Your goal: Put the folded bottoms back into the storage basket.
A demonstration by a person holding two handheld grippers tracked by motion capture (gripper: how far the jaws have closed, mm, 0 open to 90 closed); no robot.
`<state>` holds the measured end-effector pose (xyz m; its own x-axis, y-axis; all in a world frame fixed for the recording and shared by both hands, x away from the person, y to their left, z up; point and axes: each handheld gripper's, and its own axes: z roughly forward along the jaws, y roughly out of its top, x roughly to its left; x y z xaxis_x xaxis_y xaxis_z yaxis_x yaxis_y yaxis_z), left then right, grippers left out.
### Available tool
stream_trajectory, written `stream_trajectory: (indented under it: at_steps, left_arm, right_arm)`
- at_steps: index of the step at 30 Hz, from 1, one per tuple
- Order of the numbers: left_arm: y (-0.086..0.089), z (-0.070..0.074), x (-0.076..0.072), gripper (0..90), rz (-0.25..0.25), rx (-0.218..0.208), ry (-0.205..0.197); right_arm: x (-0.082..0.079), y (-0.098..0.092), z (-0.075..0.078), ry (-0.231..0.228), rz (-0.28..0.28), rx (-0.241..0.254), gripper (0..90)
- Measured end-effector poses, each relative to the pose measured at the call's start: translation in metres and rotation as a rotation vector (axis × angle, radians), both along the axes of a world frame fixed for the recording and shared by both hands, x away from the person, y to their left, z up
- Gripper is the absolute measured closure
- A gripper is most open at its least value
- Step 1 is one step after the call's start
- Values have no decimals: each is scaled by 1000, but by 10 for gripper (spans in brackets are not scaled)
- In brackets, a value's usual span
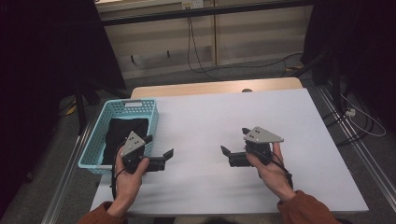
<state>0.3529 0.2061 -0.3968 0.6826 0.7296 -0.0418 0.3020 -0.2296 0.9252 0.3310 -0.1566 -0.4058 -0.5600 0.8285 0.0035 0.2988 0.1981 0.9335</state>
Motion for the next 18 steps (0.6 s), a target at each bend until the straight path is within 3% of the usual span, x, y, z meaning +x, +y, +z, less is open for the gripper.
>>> stream_trajectory:
  at_steps: [18]
  left_arm:
    - [2,-6,-16,35,22,23,-7]
  right_arm:
    - [-27,-54,-1,-10,-122,16,38]
